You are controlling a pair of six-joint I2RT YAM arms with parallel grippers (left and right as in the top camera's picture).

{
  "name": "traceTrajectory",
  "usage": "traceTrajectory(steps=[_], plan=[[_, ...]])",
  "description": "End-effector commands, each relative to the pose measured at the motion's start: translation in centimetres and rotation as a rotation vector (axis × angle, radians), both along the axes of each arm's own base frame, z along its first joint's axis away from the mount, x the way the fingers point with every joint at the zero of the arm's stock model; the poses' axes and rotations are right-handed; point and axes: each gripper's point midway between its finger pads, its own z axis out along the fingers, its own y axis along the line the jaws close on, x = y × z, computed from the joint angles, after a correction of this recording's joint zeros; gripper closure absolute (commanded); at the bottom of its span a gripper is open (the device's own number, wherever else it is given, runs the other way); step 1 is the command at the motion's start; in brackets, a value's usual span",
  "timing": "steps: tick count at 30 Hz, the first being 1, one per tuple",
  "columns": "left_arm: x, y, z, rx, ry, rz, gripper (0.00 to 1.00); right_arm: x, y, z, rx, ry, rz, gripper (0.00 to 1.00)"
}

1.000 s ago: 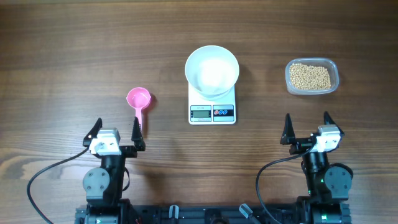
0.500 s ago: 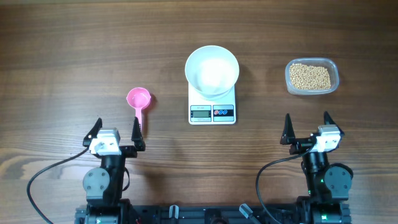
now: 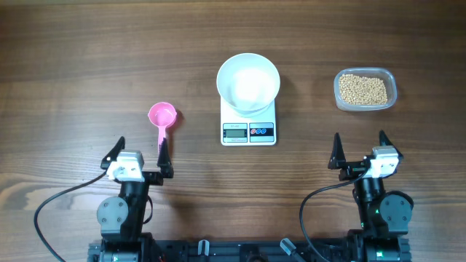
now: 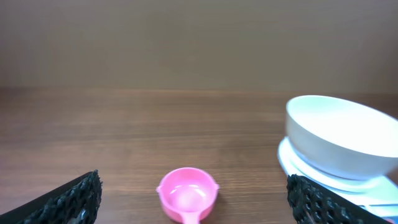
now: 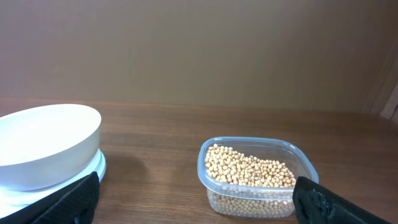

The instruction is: Scoop item into bowl and weigh 150g on scale

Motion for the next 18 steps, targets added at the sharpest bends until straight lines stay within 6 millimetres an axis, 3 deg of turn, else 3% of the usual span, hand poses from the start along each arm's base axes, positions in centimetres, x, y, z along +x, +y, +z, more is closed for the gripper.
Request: traceTrajectory(steps=[1, 6, 12, 15, 18], plan=[[-0.2, -1.5, 0.2, -0.015, -0.013, -0.085, 0.00, 0.0, -0.2, 0.0, 0.005, -0.003, -0.012, 0.01], [-0.9, -3.7, 5.2, 0.001, -0.218, -0.219, 0.00, 0.0, -0.2, 0.0, 0.005, -0.003, -0.012, 0.00], [-2.6, -2.9, 12.0, 0.021, -0.454, -0.173, 0.00, 0.0, -0.2, 0.0, 0.006, -0.003, -0.012, 0.00], [-3.3, -1.1, 15.5, 0.003, -0.453, -0.065, 0.00, 0.0, -0.2, 0.0, 0.005, -0.003, -0.012, 0.00], [-3.6, -0.2, 17.6, -0.007, -0.296, -0.012, 0.00, 0.0, -0.2, 0.0, 0.005, -0.003, -0.012, 0.00]])
